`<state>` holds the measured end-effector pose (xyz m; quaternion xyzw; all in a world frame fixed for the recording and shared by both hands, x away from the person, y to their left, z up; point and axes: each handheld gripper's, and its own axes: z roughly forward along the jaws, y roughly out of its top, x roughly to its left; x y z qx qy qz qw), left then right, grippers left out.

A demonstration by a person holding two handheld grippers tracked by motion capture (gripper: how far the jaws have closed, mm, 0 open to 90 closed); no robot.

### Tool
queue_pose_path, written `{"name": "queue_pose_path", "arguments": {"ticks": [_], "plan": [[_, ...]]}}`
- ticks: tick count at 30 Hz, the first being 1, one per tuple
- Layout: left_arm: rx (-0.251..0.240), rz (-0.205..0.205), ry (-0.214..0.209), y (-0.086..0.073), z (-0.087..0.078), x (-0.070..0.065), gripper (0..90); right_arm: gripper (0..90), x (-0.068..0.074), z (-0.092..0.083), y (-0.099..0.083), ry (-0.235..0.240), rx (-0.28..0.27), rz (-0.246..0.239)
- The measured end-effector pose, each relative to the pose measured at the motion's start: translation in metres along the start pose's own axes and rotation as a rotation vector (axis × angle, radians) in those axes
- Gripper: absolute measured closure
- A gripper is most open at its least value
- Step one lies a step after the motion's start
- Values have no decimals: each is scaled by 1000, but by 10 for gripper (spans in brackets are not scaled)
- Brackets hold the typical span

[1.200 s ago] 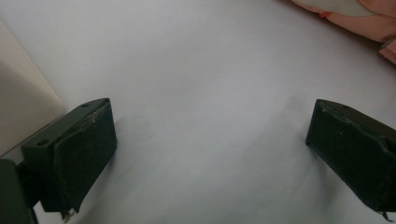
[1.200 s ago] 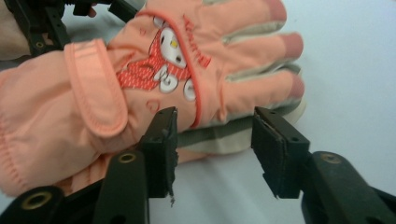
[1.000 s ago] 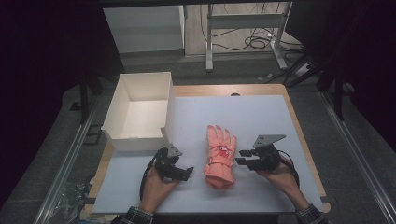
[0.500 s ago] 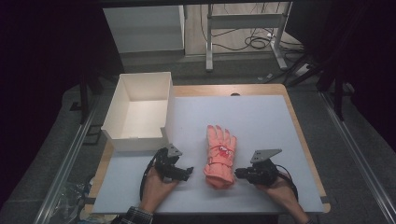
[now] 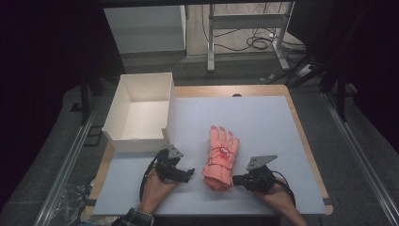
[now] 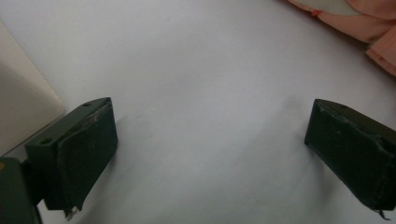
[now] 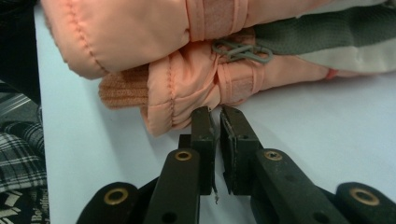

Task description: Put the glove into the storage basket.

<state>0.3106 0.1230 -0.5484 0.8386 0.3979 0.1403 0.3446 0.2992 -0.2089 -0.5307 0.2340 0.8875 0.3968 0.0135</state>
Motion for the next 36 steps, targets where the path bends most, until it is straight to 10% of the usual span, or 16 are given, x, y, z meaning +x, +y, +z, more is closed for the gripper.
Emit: {"name": "queue_pose_path", "arguments": {"ticks": [17, 36], "plan": [[6, 6, 38, -15, -18, 10, 47, 812, 16, 23, 17, 19, 5, -37], [2, 10, -10, -27, -24, 21, 36, 809, 27, 57, 44, -2, 3, -63]]}}
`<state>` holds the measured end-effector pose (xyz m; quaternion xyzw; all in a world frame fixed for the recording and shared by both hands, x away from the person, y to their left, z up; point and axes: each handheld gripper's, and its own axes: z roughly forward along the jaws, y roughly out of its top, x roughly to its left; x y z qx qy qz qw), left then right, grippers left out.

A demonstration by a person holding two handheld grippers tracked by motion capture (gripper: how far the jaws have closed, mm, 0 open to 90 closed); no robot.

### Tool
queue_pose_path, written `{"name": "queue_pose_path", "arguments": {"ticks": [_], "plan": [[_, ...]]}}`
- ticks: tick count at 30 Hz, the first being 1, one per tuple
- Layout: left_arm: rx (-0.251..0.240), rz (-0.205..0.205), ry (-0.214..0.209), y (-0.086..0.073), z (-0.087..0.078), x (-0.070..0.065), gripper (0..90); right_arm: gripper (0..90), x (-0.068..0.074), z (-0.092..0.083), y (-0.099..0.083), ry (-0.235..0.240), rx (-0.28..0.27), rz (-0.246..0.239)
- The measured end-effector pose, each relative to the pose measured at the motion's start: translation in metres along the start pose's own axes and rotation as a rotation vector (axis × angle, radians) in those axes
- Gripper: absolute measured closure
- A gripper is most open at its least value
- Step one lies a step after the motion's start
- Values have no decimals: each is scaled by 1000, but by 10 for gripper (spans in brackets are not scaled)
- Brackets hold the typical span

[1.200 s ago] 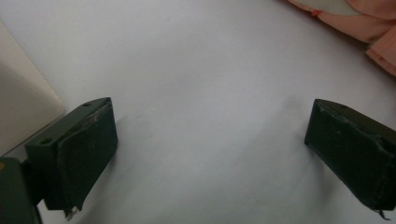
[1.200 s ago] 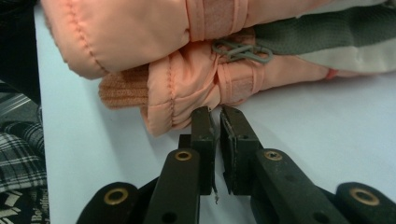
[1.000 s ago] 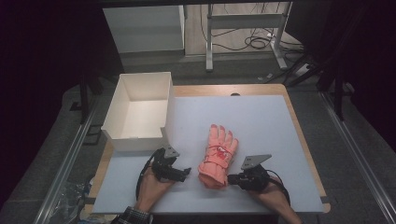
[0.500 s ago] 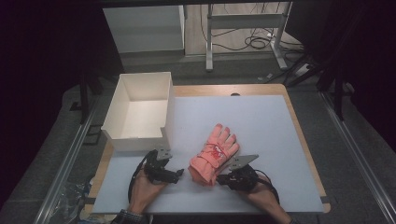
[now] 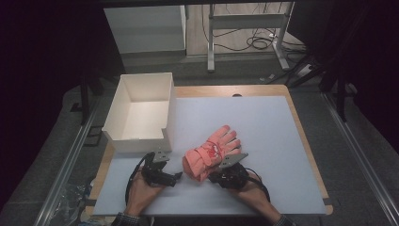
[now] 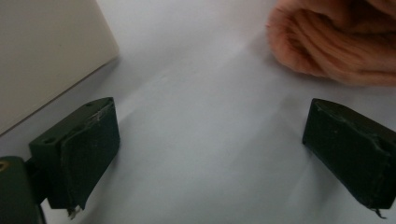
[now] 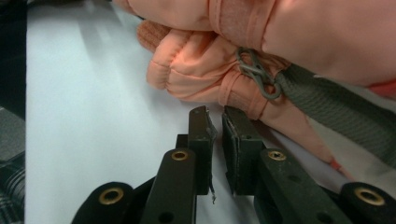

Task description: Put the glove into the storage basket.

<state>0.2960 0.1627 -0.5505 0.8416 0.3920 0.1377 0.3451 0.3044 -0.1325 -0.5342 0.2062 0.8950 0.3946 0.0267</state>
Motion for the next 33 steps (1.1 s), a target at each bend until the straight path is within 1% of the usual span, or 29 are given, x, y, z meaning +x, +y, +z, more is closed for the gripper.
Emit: {"name": "queue_pose_path", "arguments": {"ticks": [5, 10, 15, 16, 18, 20, 21, 25, 27, 28, 30, 31, 33], "plan": [[2, 4, 0, 0, 0, 0, 32, 809, -1, 5, 4, -2, -5, 2], [2, 0, -1, 0, 0, 0, 31, 797, 0, 6, 4, -5, -7, 3], [1, 8, -6, 0, 0, 0, 33, 766, 1, -1, 2, -34, -7, -9], [5, 9, -11, 1, -1, 1, 35, 760, 0, -3, 1, -42, -7, -14], [16, 16, -29, 2, -2, 1, 44, 745, -2, -8, -2, -59, -11, -9], [19, 11, -73, 4, -3, 1, 46, 724, -5, -13, -5, -81, -16, 1], [18, 14, -82, 5, -4, 1, 46, 711, -7, -16, -6, -94, -18, 4], [41, 47, -96, 10, -7, -1, 39, 667, -15, -29, -15, -146, -26, 24], [40, 50, -113, 14, -10, -1, 36, 647, -19, -35, -20, -174, -27, 36], [40, 50, -113, 14, -10, -1, 34, 638, -22, -39, -22, -187, -26, 38], [24, 51, -134, 20, -19, -1, 31, 622, -26, -45, -27, -210, -28, 53], [21, 54, -137, 22, -21, -1, 29, 613, -30, -50, -30, -227, -27, 63], [11, 61, -146, 26, -26, -2, 27, 593, -35, -56, -33, -244, -30, 77]]}}
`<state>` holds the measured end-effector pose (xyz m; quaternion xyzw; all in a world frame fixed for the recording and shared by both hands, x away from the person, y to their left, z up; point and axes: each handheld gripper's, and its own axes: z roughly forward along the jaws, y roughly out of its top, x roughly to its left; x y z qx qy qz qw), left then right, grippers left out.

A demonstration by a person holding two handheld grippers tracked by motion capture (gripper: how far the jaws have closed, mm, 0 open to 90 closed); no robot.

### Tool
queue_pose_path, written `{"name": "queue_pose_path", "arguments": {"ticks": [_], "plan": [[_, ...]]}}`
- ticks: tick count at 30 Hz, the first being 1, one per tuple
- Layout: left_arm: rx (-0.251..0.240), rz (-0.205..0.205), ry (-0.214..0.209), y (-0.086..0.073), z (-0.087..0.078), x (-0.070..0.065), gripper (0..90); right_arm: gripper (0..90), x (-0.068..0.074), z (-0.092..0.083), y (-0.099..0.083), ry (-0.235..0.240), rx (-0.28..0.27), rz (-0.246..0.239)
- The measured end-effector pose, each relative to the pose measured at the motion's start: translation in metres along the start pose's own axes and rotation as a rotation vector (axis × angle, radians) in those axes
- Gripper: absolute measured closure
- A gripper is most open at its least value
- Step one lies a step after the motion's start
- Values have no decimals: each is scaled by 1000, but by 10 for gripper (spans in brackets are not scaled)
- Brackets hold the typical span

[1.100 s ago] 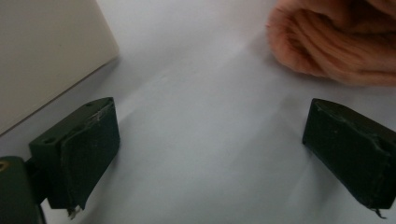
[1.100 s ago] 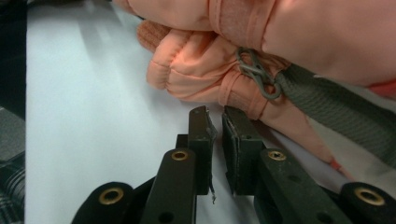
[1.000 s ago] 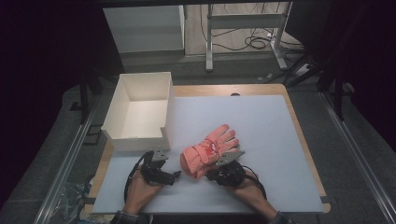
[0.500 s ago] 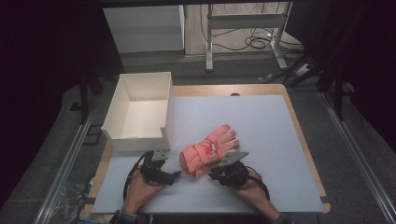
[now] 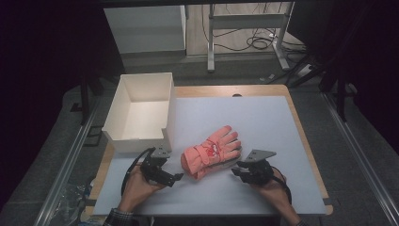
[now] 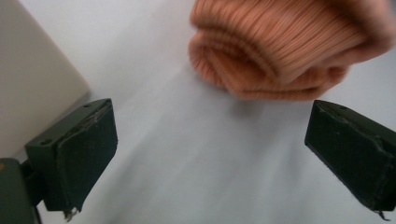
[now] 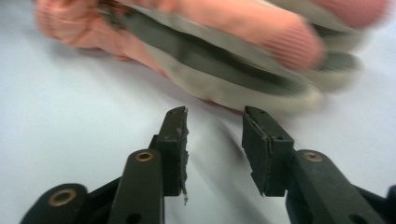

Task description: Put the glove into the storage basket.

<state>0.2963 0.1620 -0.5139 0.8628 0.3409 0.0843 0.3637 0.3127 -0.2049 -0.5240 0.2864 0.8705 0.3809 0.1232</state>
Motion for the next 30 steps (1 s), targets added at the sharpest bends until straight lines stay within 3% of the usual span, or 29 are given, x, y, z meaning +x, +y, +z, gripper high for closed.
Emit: {"name": "queue_pose_path", "arguments": {"ticks": [7, 16, 22, 30], "plan": [[21, 46, -26, 23, -10, -4, 13, 476, -25, -12, -11, -75, 11, 44], [37, 101, -57, 58, -7, -11, 7, 292, -51, -18, -22, -158, 29, 76], [66, 130, -70, 82, 2, -16, 4, 265, -59, -21, -26, -152, 13, 90], [128, 178, -86, 102, 29, -25, 0, 258, -58, -21, -27, -154, 13, 84]]}}
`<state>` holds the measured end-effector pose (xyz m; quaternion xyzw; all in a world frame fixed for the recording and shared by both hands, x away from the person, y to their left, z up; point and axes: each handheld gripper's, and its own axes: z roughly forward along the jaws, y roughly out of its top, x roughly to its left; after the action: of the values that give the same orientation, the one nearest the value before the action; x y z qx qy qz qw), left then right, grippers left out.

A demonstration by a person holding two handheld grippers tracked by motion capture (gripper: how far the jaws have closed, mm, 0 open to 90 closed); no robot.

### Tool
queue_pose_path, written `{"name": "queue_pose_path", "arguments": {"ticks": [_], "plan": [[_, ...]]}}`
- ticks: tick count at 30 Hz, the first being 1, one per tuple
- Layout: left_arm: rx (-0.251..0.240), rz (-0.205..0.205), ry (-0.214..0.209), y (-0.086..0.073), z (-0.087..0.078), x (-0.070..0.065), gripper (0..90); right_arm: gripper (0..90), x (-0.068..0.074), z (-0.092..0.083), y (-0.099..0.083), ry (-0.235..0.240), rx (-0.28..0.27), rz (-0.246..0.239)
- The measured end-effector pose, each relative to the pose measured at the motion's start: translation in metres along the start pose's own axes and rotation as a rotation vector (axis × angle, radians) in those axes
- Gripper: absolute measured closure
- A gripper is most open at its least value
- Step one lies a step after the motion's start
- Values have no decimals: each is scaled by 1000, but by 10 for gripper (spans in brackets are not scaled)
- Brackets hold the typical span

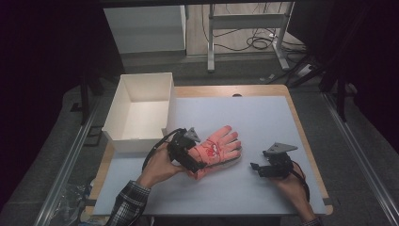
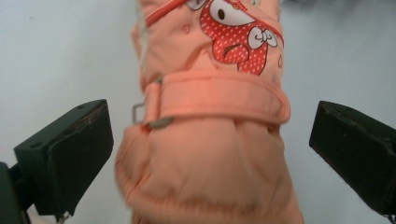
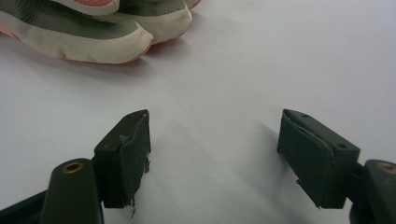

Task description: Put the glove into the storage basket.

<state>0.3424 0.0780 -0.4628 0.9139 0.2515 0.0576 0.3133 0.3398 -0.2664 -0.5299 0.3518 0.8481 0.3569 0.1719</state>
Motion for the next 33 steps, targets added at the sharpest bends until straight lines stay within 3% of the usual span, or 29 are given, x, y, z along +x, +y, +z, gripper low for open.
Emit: {"name": "queue_pose_path", "arguments": {"ticks": [12, 18, 24, 25, 28, 33], "plan": [[120, 42, 32, 4, 42, -1, 0, 257, 0, 0, -1, -1, -2, 0], [145, 31, 26, -1, 54, -1, 0, 257, 0, 0, -1, -2, -1, -1], [199, 75, 85, -4, 69, -10, 11, 257, 1, 0, -1, -2, 0, -2], [199, 75, 85, -4, 69, -10, 39, 257, 1, 0, -1, -2, 0, -2], [201, 70, 33, -4, 65, -10, 139, 257, 1, 0, -1, -2, 0, -2], [205, 103, 39, -1, 60, -15, 328, 257, 1, 0, -1, -2, 0, -2]]}}
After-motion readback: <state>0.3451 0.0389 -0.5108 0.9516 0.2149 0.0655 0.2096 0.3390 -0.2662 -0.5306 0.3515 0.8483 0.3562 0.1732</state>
